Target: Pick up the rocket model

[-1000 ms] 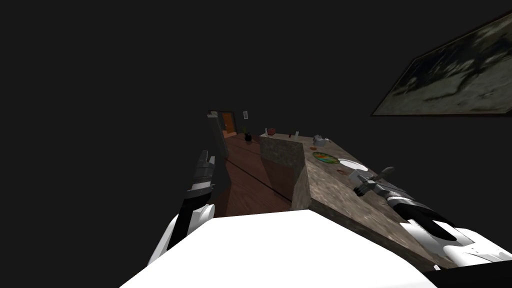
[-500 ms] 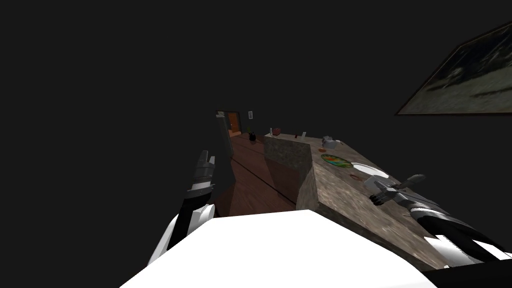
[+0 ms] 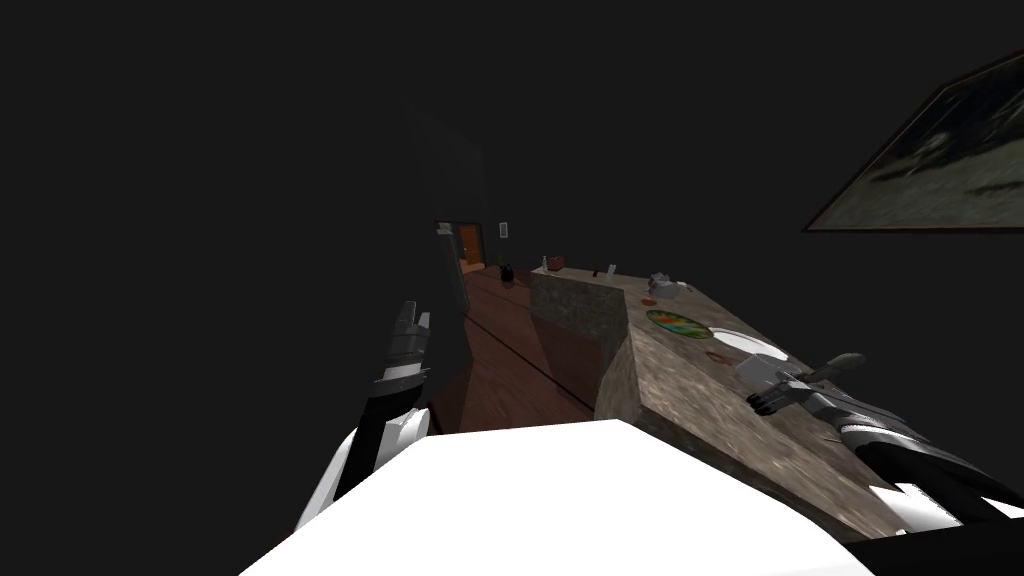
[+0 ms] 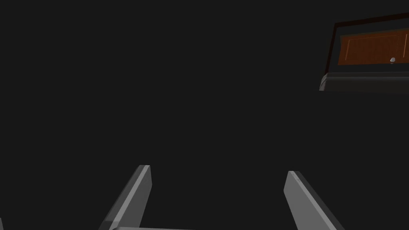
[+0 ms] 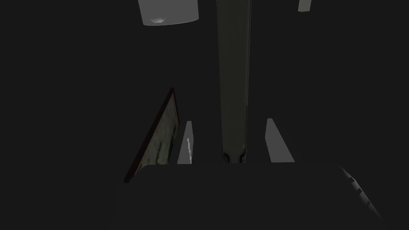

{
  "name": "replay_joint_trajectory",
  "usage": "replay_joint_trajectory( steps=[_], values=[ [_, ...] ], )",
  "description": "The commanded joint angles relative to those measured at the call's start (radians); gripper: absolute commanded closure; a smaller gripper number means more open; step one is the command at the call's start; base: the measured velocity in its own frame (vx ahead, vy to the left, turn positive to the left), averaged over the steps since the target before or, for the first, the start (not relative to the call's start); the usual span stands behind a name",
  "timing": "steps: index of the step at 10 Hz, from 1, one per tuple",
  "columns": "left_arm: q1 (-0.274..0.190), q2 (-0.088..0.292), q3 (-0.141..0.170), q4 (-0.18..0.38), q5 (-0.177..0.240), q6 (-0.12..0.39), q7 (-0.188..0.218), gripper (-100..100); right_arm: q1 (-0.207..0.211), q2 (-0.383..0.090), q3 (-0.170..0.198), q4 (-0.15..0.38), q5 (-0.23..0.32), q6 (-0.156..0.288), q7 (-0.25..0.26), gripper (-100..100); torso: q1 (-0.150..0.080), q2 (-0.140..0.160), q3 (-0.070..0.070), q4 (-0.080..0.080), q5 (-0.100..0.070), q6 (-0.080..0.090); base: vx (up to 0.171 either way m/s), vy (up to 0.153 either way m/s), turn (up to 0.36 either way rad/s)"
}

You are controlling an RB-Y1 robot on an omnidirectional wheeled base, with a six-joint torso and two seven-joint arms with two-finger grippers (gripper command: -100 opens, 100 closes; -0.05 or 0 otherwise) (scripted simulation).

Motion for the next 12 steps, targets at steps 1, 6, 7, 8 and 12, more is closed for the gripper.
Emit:
replay_joint_trajectory(
  steps=[1, 6, 7, 8, 12],
  values=[
    [0.000, 0.000, 0.000, 0.000, 0.000, 0.000, 0.000, 0, 0.000, 0.000, 0.000, 0.000, 0.000, 0.000, 0.000, 100, 0.000, 0.000, 0.000, 0.000, 0.000, 0.000, 0.000, 0.000, 0.000],
    [0.000, 0.000, 0.000, 0.000, 0.000, 0.000, 0.000, 0, -0.009, 0.020, 0.041, -0.051, 0.017, 0.040, -0.008, 100, -0.001, 0.000, 0.000, 0.000, -0.001, 0.001, 0.004, -0.009, -0.062],
    [0.000, 0.000, 0.000, 0.000, 0.000, 0.000, 0.000, 0, -0.009, 0.020, 0.041, -0.064, 0.017, 0.040, -0.008, 100, -0.003, 0.001, 0.000, 0.000, -0.001, 0.005, 0.026, -0.044, -0.207],
    [0.000, 0.000, 0.000, 0.000, 0.000, 0.000, 0.000, 0, -0.009, 0.020, 0.041, -0.064, 0.017, 0.040, -0.008, 100, -0.005, 0.000, 0.000, 0.000, -0.002, 0.004, 0.012, -0.022, -0.009],
    [0.000, 0.000, 0.000, 0.000, 0.000, 0.000, 0.000, 0, -0.014, 0.071, 0.119, -0.186, 0.049, 0.130, -0.024, 100, -0.008, 0.000, -0.001, -0.003, -0.007, 0.003, 0.022, -0.038, -0.186]
  ],
)
